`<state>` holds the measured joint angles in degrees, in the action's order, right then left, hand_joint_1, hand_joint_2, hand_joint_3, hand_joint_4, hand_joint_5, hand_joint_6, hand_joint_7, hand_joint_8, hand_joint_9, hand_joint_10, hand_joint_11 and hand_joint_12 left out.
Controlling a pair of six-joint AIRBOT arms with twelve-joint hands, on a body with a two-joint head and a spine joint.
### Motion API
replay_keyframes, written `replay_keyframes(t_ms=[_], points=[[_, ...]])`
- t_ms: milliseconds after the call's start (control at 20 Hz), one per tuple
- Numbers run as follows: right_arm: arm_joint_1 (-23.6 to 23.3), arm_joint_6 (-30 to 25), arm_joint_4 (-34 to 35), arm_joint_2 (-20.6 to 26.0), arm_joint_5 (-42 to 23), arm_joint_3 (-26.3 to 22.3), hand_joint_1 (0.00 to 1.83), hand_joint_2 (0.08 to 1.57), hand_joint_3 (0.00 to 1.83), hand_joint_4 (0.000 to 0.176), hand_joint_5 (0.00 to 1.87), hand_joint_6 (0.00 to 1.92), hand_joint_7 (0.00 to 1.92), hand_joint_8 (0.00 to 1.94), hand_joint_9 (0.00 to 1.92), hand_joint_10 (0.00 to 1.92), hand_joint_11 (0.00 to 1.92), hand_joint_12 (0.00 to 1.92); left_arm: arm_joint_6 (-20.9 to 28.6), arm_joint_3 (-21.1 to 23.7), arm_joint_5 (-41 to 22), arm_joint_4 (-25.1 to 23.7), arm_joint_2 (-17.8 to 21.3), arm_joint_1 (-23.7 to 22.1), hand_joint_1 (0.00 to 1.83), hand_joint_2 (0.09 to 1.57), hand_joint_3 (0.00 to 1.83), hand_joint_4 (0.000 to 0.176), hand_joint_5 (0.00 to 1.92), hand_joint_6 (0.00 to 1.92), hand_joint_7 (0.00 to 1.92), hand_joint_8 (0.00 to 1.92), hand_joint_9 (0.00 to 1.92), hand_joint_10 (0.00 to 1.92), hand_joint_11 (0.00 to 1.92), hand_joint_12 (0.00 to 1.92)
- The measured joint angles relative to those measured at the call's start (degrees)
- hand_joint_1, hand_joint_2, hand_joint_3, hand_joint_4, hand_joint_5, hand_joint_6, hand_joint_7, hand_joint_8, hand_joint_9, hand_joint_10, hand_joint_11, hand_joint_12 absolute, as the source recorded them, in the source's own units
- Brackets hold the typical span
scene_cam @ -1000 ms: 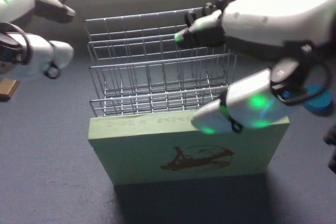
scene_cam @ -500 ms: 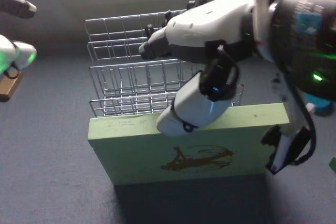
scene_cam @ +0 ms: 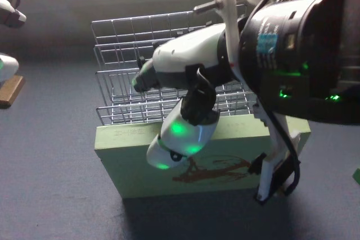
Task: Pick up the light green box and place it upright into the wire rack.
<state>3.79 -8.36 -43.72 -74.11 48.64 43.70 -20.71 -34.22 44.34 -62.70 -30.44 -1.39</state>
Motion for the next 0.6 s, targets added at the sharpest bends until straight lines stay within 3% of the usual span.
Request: replay_keyframes(t_ms=[200,600], points=[[0.8,-1.9,-2.2,-1.1,0.2,0.2,0.78,0.96,0.00,0.000,0.20,0.00,0.25,0.00,0.17,0.01,0.00,0.79,0.0,0.0,0.0,0.0,0.0,0.0,0.43,1.29,0.00,0.157,0.35,0.00,0.32,0.00,0.32,0.00,0.00,0.90],[3.2,-5.2,-4.0,-2.7,-0.8,2.4,0.79,0.97,0.00,0.000,0.20,0.00,0.26,0.00,0.19,0.00,0.00,0.86,0.0,0.4,0.6,0.2,0.0,0.0,0.37,1.34,0.01,0.162,0.34,0.00,0.30,0.00,0.30,0.00,0.00,0.89]])
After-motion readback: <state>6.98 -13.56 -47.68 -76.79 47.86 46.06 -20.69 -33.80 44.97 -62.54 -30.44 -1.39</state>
